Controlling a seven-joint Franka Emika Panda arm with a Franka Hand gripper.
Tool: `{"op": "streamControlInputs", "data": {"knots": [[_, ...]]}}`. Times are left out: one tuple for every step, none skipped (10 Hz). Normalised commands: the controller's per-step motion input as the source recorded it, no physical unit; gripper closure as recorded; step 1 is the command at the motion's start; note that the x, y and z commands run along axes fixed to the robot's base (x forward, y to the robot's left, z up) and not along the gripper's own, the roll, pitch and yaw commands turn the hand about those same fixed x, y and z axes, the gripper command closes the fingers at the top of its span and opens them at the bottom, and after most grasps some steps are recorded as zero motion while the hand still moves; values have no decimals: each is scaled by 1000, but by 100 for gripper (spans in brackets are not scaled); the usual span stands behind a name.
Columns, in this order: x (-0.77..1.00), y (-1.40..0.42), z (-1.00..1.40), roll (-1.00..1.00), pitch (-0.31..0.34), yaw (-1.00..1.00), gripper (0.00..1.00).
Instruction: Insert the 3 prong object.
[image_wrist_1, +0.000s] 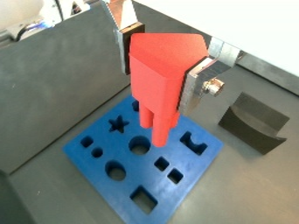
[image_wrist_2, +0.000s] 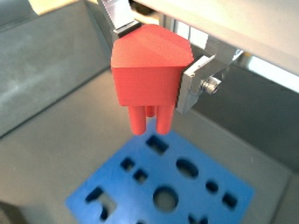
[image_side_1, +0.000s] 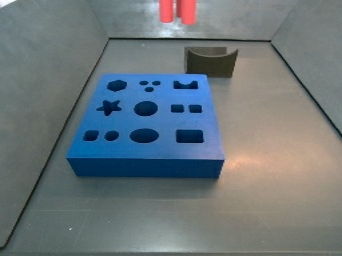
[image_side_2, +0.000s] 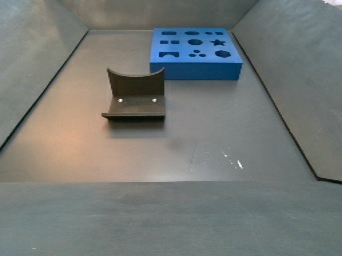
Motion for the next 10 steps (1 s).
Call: {"op": "streamControlInputs", "data": {"knots": [[-149, 660, -546, 43, 74, -329, 100], [-260, 766, -537, 67, 26, -191, 100], [-286, 774, -563, 63, 11, -189, 100], [-360, 757, -594, 74, 0, -197, 100], [-371, 700, -669, 56, 0, -277, 100], [-331, 203, -740, 0, -37, -814, 100], [-266, 29, -689, 0, -80, -960, 100], [-191, 20, -677, 0, -80, -1000, 100], [-6, 0, -686, 0, -27, -1000, 100], [0, 0, -620, 0, 0, -1000, 100]]}}
